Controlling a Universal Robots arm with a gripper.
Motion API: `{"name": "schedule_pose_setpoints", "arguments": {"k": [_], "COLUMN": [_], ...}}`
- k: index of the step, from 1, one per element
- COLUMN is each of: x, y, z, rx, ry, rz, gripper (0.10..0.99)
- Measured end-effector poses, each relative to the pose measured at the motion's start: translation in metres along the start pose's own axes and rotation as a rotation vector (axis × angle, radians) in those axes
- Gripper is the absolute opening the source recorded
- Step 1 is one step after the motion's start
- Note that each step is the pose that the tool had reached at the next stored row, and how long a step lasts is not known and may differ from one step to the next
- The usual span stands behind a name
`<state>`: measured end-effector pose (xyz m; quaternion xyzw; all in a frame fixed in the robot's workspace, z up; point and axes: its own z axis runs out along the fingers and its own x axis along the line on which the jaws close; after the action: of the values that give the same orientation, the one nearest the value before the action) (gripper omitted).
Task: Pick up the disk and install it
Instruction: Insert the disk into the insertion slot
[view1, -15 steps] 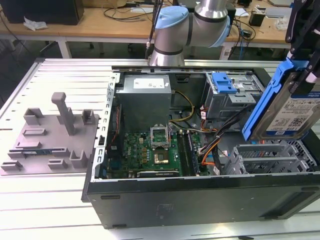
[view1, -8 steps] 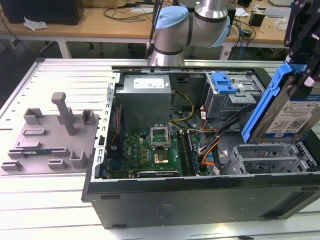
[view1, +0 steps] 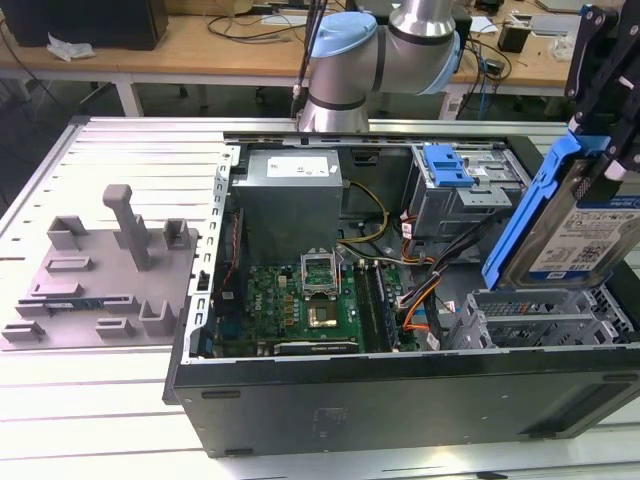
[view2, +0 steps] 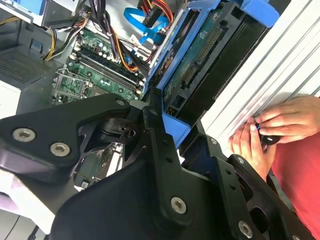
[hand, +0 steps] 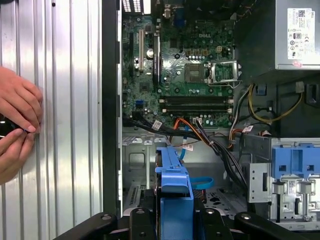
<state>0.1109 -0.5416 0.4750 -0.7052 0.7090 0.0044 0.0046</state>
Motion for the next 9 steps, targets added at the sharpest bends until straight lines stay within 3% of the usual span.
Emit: {"name": "schedule_pose_setpoints", "arguments": {"k": [9], "x": [0.0001], "y": [-0.0004], "z": [0.0073], "rx": [0.0], "ry": [0.0084], "rz": [-0.001], "gripper": [0.369]}}
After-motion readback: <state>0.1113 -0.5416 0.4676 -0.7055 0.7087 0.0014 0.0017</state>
